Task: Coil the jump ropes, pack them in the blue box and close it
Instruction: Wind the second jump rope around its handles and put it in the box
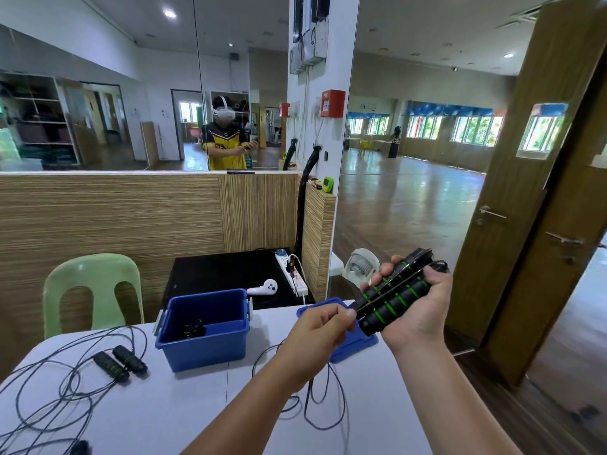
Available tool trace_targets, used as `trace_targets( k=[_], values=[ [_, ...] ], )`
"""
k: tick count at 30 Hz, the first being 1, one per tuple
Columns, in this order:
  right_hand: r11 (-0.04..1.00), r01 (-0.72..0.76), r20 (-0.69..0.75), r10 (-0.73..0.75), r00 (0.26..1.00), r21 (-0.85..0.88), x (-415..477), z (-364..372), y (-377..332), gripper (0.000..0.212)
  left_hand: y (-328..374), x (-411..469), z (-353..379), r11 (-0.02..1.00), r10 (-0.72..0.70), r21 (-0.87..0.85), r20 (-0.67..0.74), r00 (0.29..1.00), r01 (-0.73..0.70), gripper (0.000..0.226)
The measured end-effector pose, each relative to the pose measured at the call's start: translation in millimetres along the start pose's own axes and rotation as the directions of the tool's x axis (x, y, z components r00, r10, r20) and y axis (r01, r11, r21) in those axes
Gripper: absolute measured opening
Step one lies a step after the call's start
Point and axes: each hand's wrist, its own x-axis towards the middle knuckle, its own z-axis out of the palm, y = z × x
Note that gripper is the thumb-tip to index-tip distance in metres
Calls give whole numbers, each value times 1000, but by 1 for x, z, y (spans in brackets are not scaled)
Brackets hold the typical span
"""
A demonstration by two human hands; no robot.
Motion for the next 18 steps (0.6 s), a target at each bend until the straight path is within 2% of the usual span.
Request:
trace_targets(
  k=[11,18],
  values=[
    [994,14,-1,-14,1000,107,-6,9,6,38,-7,-11,1,1000,-1,-23,-28,1000,0,33],
    [981,4,33,-10,999,193,-11,16,9,39,-7,-14,-6,963,27,-267,39,999,-16,28]
  ],
)
